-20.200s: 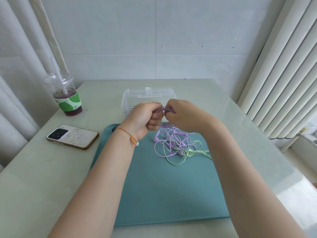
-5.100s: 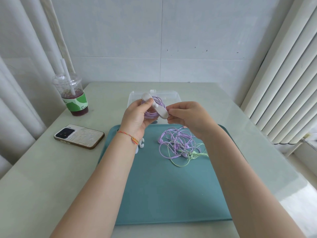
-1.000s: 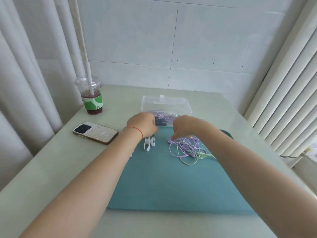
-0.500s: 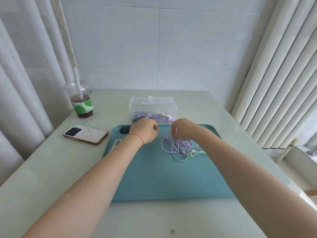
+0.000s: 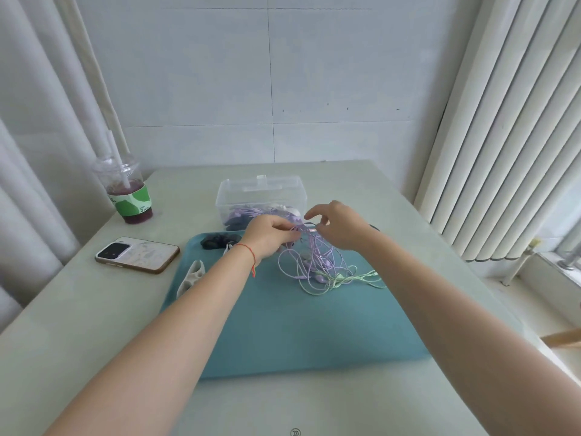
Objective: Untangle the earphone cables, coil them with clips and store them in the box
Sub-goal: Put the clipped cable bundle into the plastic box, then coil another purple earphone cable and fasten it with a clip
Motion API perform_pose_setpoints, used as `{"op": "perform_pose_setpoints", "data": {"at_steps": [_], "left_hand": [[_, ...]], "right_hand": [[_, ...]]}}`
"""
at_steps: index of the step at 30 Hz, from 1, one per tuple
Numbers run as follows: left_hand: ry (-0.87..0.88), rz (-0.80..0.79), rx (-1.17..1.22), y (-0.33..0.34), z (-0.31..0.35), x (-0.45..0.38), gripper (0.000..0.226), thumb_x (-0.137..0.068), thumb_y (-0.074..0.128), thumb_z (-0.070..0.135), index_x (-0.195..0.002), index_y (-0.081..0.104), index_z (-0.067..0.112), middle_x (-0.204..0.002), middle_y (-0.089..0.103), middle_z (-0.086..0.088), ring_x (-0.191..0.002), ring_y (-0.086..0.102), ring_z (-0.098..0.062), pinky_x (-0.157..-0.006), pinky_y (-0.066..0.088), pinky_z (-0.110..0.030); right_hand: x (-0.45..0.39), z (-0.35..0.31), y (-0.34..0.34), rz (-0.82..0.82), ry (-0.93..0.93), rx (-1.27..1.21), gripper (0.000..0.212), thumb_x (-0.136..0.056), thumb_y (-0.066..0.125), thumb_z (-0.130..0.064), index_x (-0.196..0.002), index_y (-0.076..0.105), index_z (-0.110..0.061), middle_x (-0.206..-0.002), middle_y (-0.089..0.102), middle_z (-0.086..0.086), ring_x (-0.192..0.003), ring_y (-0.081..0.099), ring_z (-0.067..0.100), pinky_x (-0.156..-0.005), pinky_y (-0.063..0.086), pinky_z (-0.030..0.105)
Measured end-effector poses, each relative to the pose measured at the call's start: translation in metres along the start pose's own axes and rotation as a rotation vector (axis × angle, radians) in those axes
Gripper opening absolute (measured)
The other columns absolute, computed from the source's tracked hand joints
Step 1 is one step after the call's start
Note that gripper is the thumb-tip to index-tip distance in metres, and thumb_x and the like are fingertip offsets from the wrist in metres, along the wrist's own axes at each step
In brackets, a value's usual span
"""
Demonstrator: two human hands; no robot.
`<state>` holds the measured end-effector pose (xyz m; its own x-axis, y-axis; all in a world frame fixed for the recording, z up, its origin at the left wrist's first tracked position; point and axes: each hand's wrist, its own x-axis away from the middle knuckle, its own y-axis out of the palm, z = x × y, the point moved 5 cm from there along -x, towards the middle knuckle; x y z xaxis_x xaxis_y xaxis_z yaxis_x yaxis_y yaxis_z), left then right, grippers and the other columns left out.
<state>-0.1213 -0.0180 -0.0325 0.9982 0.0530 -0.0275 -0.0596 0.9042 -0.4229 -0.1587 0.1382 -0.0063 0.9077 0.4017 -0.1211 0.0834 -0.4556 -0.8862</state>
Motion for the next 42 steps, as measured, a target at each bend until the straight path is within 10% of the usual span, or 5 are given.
{"op": "perform_pose_setpoints", "data": {"at_steps": [12, 19, 25, 35, 42], "left_hand": [[-0.118, 0.032, -0.403, -0.024, -0.013, -0.002, 0.038, -0.083, 0.065, 0.011, -0.12, 0.064, 0.019, -0.111, 0.065, 0.001, -0.1, 0.063, -0.021, -0.088, 0.05, -0.028], [0.102, -0.031, 0.174, -0.012, 0.049, 0.01, 0.028, -0.089, 0.059, 0.007, -0.113, 0.064, 0.02, -0.106, 0.066, 0.005, -0.087, 0.063, -0.001, -0.068, 0.045, -0.014], [0.171, -0.084, -0.281, 0.006, 0.045, 0.006, 0.01, -0.085, 0.063, 0.018, -0.087, 0.073, 0.016, -0.083, 0.066, 0.006, -0.077, 0.057, -0.009, -0.071, 0.044, -0.022], [0.1, -0.207, -0.113, -0.004, 0.044, 0.013, 0.064, -0.076, 0.075, 0.008, -0.133, 0.052, 0.026, -0.135, 0.052, 0.003, -0.125, 0.046, -0.011, -0.105, 0.04, -0.031], [0.164, -0.106, -0.153, 0.011, 0.074, 0.018, 0.008, -0.082, 0.071, 0.029, -0.077, 0.073, 0.024, -0.072, 0.068, 0.009, -0.053, 0.051, 0.003, -0.058, 0.042, -0.016]], "right_hand": [[-0.001, -0.002, -0.04, 0.195, 0.131, -0.271, 0.018, -0.09, 0.056, -0.018, -0.084, 0.07, -0.007, -0.074, 0.069, 0.005, -0.057, 0.062, 0.02, -0.051, 0.051, 0.029], [0.004, -0.042, -0.055, 0.105, 0.03, -0.647, 0.029, -0.094, 0.052, -0.024, -0.078, 0.068, -0.006, -0.066, 0.065, 0.005, -0.051, 0.058, 0.02, -0.045, 0.044, 0.026], [0.013, -0.055, -0.088, 0.297, 0.069, -0.994, 0.041, -0.099, 0.044, -0.033, -0.076, 0.065, -0.007, -0.059, 0.062, 0.011, -0.041, 0.048, 0.021, -0.041, 0.034, 0.023], [0.018, -0.044, -0.088, 0.199, 0.136, -0.676, 0.036, -0.097, 0.045, -0.03, -0.086, 0.073, -0.011, -0.051, 0.052, 0.006, -0.031, 0.029, 0.014, -0.036, 0.024, 0.016], [0.015, -0.052, -0.072, 0.104, 0.181, -0.839, 0.024, -0.096, 0.046, -0.016, -0.09, 0.065, -0.003, -0.062, 0.058, 0.008, -0.043, 0.044, 0.019, -0.045, 0.038, 0.023]]}}
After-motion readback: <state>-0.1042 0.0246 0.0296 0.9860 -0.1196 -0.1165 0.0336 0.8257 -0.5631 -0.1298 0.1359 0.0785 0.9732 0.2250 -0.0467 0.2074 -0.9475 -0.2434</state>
